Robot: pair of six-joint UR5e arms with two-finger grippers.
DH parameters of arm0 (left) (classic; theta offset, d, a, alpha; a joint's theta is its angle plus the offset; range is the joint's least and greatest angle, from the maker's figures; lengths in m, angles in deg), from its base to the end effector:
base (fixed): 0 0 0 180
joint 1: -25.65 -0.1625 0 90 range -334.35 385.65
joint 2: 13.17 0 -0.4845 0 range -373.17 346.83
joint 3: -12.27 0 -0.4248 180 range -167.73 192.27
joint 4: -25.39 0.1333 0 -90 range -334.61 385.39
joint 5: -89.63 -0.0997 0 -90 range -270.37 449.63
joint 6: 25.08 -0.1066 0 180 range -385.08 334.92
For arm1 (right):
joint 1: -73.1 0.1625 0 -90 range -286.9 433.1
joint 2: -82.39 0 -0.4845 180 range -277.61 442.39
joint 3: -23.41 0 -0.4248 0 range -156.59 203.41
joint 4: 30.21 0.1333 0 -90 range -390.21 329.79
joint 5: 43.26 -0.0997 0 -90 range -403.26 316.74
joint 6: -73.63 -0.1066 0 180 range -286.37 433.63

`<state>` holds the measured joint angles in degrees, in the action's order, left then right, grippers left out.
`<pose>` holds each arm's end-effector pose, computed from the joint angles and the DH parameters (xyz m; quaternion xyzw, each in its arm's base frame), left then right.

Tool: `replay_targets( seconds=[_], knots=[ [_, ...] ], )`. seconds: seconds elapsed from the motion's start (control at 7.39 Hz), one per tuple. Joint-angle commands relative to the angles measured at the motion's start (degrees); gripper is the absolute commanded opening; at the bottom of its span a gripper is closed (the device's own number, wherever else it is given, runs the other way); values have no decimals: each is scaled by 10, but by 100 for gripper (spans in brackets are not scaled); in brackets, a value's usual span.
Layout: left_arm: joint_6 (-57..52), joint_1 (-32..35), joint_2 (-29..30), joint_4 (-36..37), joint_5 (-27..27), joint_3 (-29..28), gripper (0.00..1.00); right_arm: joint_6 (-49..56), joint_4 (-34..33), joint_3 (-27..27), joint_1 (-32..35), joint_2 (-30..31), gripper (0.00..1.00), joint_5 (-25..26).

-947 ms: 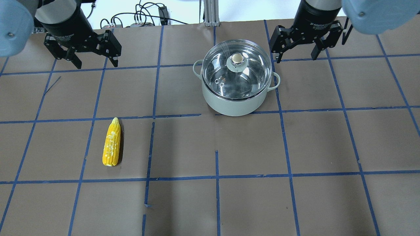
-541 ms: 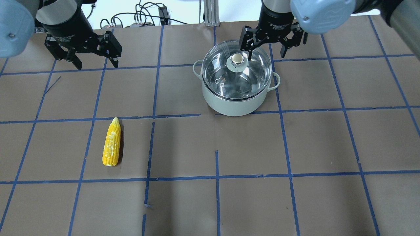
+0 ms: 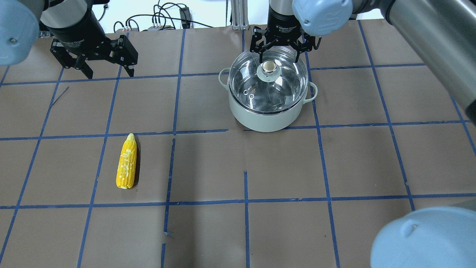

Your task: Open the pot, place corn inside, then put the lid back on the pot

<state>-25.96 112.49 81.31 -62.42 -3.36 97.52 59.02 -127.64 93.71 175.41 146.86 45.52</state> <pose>-0.0963 -0.5730 0.5454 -0.0204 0.9992 -0.0205 0.0268 0.2890 -0.6883 0.4528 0.0199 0.9996 -0.0111 0.0136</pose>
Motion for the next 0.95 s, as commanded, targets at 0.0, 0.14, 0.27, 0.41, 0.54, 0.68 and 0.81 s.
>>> replay_targets(
  seconds=[0.0,0.14,0.27,0.41,0.54,0.68,0.81],
  knots=[
    [0,0,0,0,0,0,100,-28,-17,-10,6,-25,99,1],
    [0,0,-1,0,0,0,100,-32,-21,-9,6,-33,99,2],
    [0,0,0,0,1,0,100,-31,-37,-9,6,-43,99,3],
    [0,0,0,0,1,0,100,-31,-42,-8,6,-47,99,4],
    [0,0,0,0,3,0,100,-31,-42,-8,6,-48,99,4],
    [0,0,0,0,4,0,100,-31,-45,-6,6,-48,99,4],
    [0,0,0,0,4,0,100,-31,-46,-5,6,-49,99,3]
  ],
)
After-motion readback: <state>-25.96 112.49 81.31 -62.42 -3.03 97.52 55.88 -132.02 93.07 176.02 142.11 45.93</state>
